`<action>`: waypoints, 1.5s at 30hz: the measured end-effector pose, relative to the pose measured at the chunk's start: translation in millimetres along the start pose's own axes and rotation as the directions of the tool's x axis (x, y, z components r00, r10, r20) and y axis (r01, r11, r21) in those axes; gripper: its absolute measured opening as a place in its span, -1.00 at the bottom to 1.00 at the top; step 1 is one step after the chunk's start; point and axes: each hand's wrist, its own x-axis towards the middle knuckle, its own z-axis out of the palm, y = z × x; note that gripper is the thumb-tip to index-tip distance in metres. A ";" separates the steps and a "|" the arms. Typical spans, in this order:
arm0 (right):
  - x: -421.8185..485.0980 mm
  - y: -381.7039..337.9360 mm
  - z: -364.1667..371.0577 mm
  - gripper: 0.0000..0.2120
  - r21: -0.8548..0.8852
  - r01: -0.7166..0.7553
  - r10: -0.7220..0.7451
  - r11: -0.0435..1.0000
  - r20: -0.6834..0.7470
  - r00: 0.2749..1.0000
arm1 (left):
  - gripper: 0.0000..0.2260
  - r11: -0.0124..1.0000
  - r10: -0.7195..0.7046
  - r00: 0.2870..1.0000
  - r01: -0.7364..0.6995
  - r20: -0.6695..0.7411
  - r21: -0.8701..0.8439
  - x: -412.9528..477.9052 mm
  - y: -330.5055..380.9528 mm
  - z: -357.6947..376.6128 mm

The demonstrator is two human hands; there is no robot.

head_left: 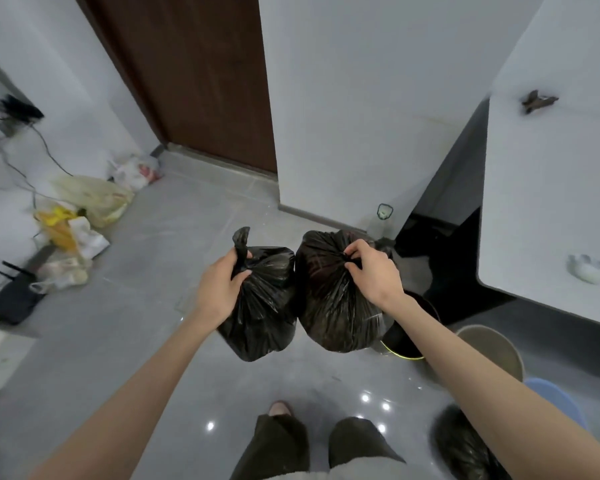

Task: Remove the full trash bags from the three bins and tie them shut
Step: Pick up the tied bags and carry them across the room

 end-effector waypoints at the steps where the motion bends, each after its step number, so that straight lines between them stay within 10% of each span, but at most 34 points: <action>1: 11.2 -10.5 4.3 -0.82 0.000 -0.012 0.012 1.000 -0.001 1.000 | -0.77 1.000 0.005 1.000 -0.005 0.009 0.000 13.5 -6.7 -7.5; 20: 293.7 -70.9 84.0 -0.74 0.077 -0.294 0.291 0.953 0.049 0.956 | -0.75 0.993 0.052 0.971 -0.075 0.233 0.092 339.0 -101.3 -20.6; 45: 530.6 41.1 243.3 -0.62 0.242 -0.740 0.736 0.628 0.124 0.665 | -0.74 0.996 0.071 0.923 -0.084 0.378 0.017 616.0 -219.3 172.6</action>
